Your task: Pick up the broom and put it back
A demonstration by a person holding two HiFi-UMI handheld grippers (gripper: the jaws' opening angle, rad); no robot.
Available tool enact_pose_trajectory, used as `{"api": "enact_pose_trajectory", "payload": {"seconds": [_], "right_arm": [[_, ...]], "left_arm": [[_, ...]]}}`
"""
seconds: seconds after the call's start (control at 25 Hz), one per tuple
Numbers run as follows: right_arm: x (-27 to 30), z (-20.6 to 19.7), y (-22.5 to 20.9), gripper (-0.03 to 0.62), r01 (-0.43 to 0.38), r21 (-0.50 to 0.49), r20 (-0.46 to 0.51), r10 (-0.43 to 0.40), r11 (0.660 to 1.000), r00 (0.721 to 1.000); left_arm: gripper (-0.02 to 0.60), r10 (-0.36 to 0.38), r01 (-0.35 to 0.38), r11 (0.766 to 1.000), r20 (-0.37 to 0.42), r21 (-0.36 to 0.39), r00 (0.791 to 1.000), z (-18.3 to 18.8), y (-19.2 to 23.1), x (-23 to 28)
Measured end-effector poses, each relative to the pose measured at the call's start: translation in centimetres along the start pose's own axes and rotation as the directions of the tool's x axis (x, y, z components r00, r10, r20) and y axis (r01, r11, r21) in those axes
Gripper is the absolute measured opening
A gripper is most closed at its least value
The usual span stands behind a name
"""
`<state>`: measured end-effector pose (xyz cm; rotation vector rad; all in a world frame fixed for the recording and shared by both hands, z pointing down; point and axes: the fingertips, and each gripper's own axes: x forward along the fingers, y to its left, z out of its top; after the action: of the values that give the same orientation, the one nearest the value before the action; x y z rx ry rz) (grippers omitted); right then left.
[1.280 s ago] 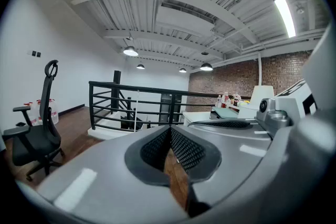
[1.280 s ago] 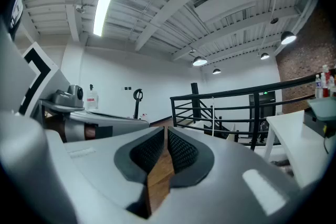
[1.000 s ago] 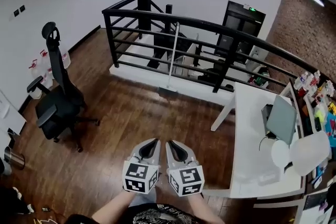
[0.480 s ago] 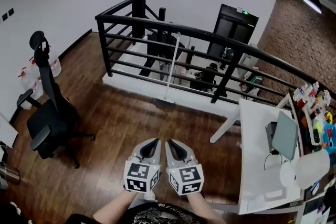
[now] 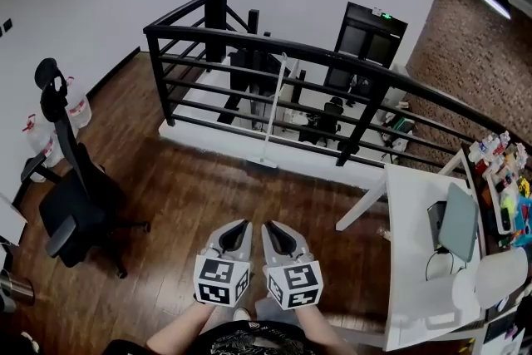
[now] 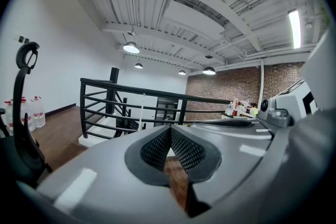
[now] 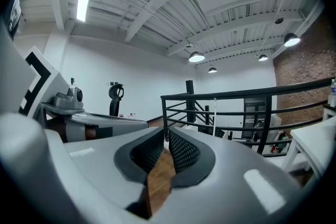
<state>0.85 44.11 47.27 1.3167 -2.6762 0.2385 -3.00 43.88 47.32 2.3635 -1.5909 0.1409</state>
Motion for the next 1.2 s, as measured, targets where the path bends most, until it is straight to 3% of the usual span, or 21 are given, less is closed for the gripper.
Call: {"api": "enact_pose_trajectory", "payload": {"seconds": [0.24, 0.52, 0.84, 1.2], "right_arm": [[4.3, 0.4, -3.7, 0.006, -0.005, 0.011, 0.003, 0.004, 1.000, 1.000], [10.8, 3.3, -10.6, 0.006, -0.019, 0.013, 0.031, 0.018, 1.000, 0.999], [16.5, 6.2, -20.0, 0.006, -0.034, 0.042, 0.052, 0.032, 0.999, 0.998], [20.1, 8.5, -27.2, 0.006, -0.051, 0.043, 0.091, 0.047, 0.998, 0.995]], "left_arm": [[0.005, 0.002, -0.002, 1.000, -0.020, 0.008, 1.000, 0.6, 1.5, 5.3], [0.005, 0.025, -0.024, 0.999, -0.014, 0.027, 1.000, 4.0, 3.7, 14.2], [0.005, 0.044, -0.043, 0.999, -0.026, 0.031, 0.999, 7.5, 3.7, 25.0], [0.005, 0.060, -0.058, 0.997, -0.026, 0.051, 0.998, 9.6, 2.9, 32.5]]}}
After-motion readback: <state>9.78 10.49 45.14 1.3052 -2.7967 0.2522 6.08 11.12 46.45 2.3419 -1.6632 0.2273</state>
